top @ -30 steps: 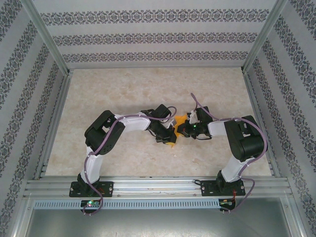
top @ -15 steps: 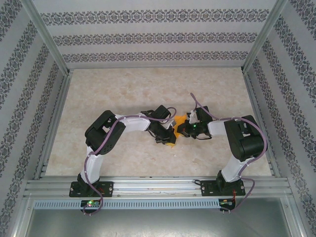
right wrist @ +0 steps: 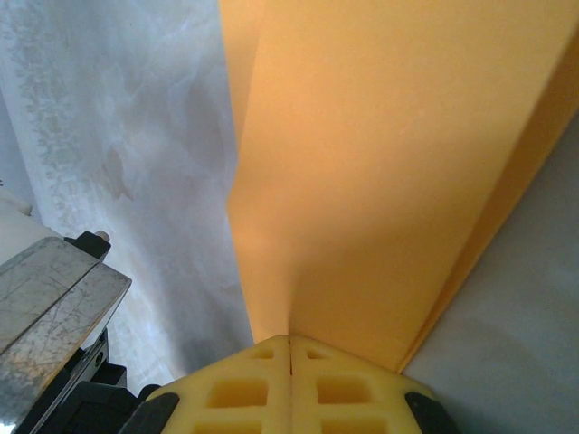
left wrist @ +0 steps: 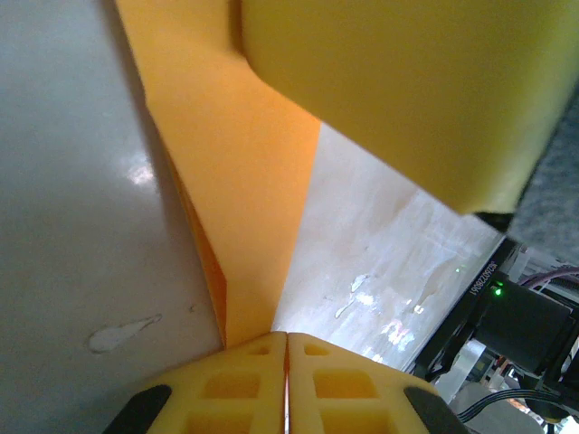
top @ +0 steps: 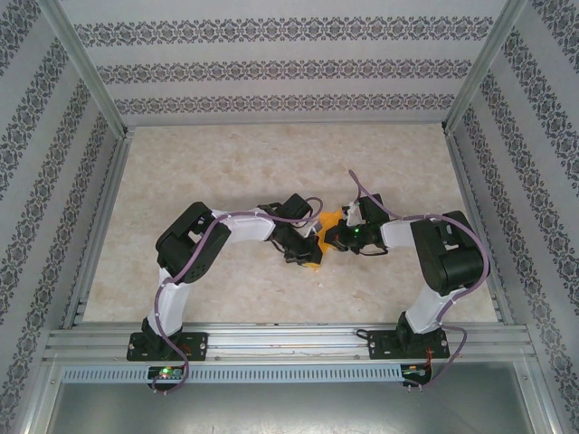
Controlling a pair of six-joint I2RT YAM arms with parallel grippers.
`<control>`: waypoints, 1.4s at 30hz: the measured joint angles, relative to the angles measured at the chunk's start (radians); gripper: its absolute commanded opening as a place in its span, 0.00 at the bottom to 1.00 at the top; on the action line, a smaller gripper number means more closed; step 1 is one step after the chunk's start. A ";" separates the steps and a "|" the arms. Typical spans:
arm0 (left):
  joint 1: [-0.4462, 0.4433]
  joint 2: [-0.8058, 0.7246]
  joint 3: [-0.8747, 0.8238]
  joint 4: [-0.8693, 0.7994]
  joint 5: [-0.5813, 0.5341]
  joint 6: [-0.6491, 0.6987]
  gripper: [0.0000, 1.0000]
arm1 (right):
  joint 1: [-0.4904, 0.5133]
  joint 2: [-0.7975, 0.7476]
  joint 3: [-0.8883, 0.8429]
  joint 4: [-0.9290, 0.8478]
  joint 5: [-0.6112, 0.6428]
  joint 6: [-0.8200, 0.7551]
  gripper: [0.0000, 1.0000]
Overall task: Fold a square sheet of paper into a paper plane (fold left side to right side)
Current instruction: Fold the wing for the fifth time at the center of the table.
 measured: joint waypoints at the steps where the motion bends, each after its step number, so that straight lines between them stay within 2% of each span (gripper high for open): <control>1: 0.000 0.000 -0.001 0.002 0.000 0.000 0.10 | 0.000 0.000 0.000 0.000 -0.001 0.000 0.00; 14: -0.006 -0.010 -0.045 0.063 0.000 0.000 0.10 | 0.000 0.001 0.003 -0.010 0.000 -0.003 0.00; 23: -0.025 -0.047 -0.092 0.095 -0.047 0.001 0.10 | 0.000 0.003 0.008 -0.018 -0.001 -0.003 0.00; 35: -0.052 -0.114 -0.148 0.020 -0.087 0.016 0.10 | 0.000 0.002 0.008 -0.018 -0.002 -0.003 0.00; 42: -0.028 -0.195 -0.174 -0.034 -0.091 0.009 0.10 | 0.000 0.002 0.008 -0.014 -0.003 -0.002 0.00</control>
